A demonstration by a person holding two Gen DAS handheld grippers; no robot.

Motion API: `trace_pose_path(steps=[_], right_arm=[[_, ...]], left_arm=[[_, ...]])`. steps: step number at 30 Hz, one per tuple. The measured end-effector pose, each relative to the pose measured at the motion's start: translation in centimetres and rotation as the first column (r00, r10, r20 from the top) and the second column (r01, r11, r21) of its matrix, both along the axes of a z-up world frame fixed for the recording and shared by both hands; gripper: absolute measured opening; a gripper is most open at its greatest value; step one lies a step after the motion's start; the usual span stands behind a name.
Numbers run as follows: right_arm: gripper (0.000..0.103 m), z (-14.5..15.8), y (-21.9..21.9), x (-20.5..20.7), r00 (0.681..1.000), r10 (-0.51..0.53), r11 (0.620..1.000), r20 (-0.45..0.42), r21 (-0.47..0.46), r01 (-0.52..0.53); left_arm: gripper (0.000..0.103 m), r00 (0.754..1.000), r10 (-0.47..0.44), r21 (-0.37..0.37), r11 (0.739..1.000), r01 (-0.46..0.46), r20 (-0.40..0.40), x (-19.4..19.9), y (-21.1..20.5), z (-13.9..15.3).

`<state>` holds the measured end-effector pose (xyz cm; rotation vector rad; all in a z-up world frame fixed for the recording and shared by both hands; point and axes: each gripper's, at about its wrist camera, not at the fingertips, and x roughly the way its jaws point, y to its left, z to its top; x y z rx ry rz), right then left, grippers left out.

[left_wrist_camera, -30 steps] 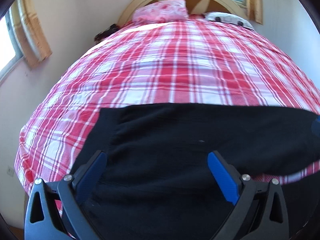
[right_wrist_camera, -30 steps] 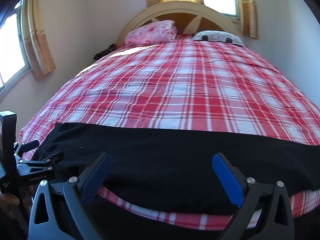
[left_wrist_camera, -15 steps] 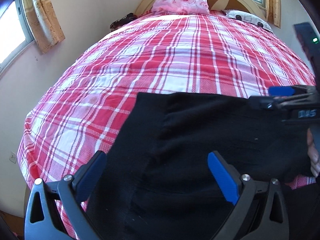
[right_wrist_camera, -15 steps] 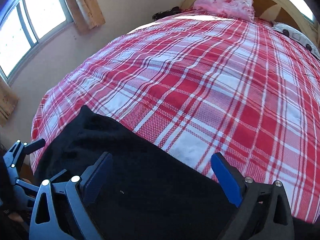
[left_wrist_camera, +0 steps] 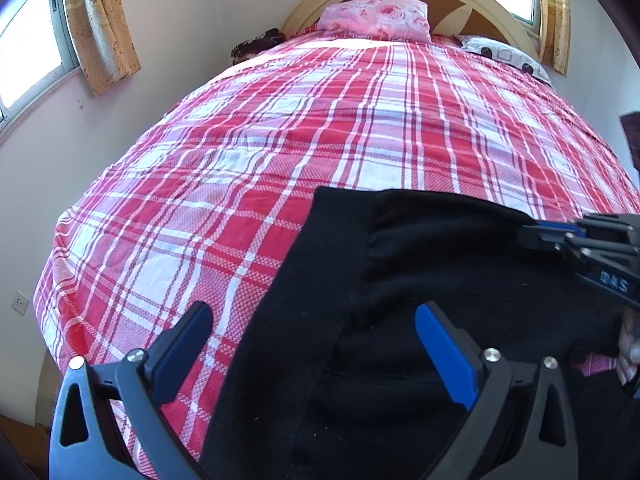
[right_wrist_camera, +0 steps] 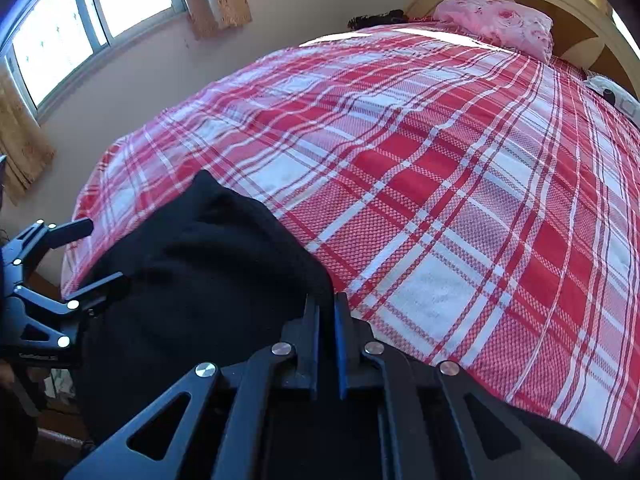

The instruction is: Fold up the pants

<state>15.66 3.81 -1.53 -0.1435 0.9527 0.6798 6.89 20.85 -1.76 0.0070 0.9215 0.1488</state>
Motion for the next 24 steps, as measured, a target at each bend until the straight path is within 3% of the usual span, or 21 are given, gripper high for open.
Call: trace_pose_path(steps=[7, 10, 15, 18, 19, 22, 24], right_arm=[[0.007, 3.5, 0.8, -8.8, 0.986, 0.082, 0.996, 0.145, 0.030, -0.088], [0.007, 3.1, 1.9, -12.3, 0.976, 0.117, 0.993, 0.184, -0.001, -0.119], [0.007, 0.7, 3.4, -15.8, 0.975, 0.128, 0.992, 0.183, -0.022, -0.126], [0.007, 0.1, 2.9, -16.3, 0.985, 0.086, 0.995, 0.148, 0.033, -0.092], [0.007, 0.3, 2.3, -16.3, 0.988, 0.059, 0.995, 0.146, 0.065, -0.069], [0.007, 2.0, 0.3, -15.6, 0.988, -0.007, 0.989, 0.157, 0.148, -0.016], [0.008, 3.4, -1.3, -13.8, 0.992, -0.043, 0.970, 0.118, 0.244, 0.013]], left_arm=[[0.103, 0.999, -0.039, -0.103, 0.994, 0.043, 0.037, -1.7, -0.1, 2.4], [0.103, 0.997, -0.070, -0.150, 0.986, 0.075, 0.041, -2.2, -0.9, 2.8], [0.103, 0.996, -0.091, -0.162, 0.983, 0.091, 0.006, -1.5, -2.4, 1.9], [0.103, 0.998, -0.064, -0.143, 0.988, 0.063, -0.005, -1.0, -2.5, 1.7], [0.103, 0.999, -0.048, -0.104, 0.993, 0.049, 0.009, -1.1, -2.4, 1.9], [0.103, 0.999, -0.037, -0.065, 0.997, 0.039, 0.023, -1.3, -2.0, 2.1], [0.103, 0.999, -0.028, -0.060, 0.998, 0.029, 0.015, -1.3, -1.7, 1.8]])
